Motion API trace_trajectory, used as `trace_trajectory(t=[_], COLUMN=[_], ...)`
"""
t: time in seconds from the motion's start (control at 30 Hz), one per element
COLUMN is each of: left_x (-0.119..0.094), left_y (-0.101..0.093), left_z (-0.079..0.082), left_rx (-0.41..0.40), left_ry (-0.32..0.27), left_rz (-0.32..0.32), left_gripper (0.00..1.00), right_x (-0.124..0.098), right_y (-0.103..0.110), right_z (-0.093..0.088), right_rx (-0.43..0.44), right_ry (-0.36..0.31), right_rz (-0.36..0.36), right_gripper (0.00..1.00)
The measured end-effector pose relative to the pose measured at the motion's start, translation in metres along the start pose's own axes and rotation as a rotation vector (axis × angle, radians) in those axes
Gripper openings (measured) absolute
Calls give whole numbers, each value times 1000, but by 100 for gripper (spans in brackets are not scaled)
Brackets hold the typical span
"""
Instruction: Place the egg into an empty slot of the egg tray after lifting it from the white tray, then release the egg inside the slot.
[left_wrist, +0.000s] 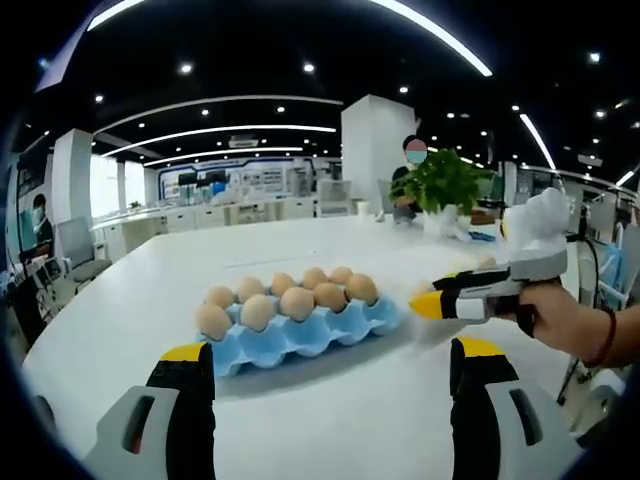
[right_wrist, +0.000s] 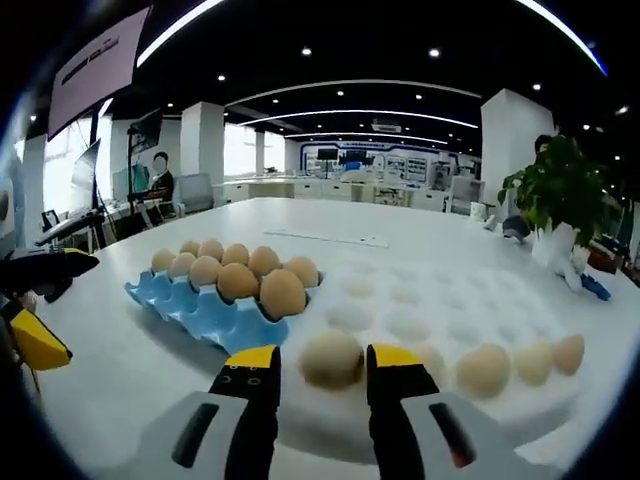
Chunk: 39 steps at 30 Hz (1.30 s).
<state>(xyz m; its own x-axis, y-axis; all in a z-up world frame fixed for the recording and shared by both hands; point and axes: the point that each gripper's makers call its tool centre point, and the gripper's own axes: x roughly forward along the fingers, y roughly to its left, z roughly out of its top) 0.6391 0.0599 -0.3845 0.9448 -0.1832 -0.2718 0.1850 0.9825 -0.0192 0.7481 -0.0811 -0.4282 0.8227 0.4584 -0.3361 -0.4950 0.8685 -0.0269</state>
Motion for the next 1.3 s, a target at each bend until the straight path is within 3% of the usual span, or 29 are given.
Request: trace_trajectory(t=[0.53, 0.7, 1.07, 1.3], left_x=[2, 4, 11, 10], left_y=[0, -1, -2, 5], left_z=[-7, -11, -22, -19], left_rx=[-3, -9, -8, -14], left_ry=[14, 20, 46, 31], left_rz=[-3, -1, 4, 16], left_gripper=[100, 100, 100, 100], right_x=[1, 0, 3, 2], right_y=[-4, -8, -9, -9], right_z=[2, 3, 4, 7], right_rx=[44, 51, 61, 50], right_ry=[-105, -131, -120, -117], right_rz=[-61, -75, -75, -69], right_gripper=[32, 27, 26, 26])
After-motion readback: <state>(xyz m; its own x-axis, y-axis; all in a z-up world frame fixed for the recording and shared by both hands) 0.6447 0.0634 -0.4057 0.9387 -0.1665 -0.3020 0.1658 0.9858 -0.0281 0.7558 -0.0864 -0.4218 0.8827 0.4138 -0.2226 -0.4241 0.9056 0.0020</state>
